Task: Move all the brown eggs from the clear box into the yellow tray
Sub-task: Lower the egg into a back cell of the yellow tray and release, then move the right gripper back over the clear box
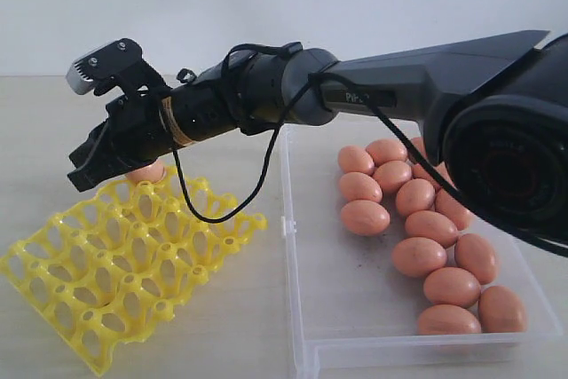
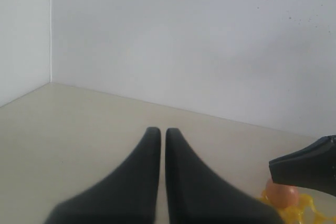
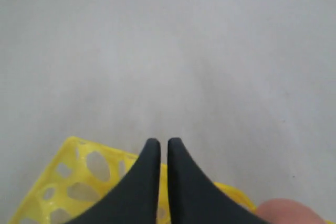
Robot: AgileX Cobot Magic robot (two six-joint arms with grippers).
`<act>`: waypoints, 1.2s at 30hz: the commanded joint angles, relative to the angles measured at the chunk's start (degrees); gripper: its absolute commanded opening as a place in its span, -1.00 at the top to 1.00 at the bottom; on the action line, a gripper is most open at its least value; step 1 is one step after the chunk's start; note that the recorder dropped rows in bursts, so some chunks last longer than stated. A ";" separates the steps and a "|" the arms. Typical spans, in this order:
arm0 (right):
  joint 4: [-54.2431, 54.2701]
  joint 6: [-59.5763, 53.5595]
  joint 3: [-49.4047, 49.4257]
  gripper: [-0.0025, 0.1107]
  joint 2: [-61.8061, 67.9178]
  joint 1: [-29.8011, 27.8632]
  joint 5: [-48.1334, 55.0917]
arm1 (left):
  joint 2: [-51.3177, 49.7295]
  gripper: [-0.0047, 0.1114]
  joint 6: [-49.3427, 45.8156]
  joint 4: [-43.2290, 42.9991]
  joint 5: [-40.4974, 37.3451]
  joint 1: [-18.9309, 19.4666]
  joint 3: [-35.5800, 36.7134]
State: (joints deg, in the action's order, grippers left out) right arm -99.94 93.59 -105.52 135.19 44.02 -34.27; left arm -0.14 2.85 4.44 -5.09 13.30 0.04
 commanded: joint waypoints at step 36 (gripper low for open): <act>-0.01 -17.27 30.43 0.96 -21.27 1.14 28.61 | 0.14 0.85 0.51 0.51 0.66 0.09 -0.04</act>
State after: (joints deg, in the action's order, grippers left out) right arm -100.03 80.04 -82.78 121.23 44.53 -16.45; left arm -0.14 2.85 4.44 -5.09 13.30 0.04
